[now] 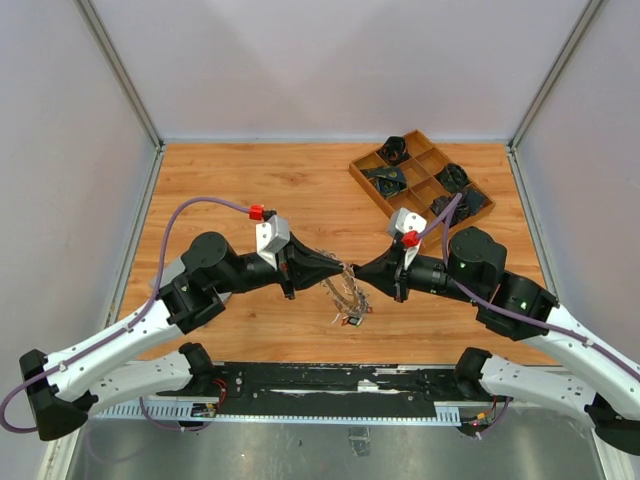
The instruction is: Put the keys on the keyring
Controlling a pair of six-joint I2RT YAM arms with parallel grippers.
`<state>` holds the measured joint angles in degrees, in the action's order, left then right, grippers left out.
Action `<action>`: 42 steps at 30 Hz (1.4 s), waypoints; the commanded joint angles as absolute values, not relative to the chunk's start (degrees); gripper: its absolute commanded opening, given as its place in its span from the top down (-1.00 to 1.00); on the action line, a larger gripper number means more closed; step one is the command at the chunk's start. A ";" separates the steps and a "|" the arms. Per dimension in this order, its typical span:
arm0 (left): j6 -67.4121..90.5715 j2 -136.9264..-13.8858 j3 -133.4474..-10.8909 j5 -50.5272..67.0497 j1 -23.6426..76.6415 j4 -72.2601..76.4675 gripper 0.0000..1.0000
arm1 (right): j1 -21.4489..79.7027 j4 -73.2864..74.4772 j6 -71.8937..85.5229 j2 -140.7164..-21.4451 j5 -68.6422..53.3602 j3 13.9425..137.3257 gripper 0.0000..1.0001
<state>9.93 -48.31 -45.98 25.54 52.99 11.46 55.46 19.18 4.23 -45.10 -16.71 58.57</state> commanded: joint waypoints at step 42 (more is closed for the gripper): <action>6.81 -55.31 -52.29 12.34 45.66 2.90 0.99 | 56.07 31.05 5.36 -45.82 11.94 62.03 -0.57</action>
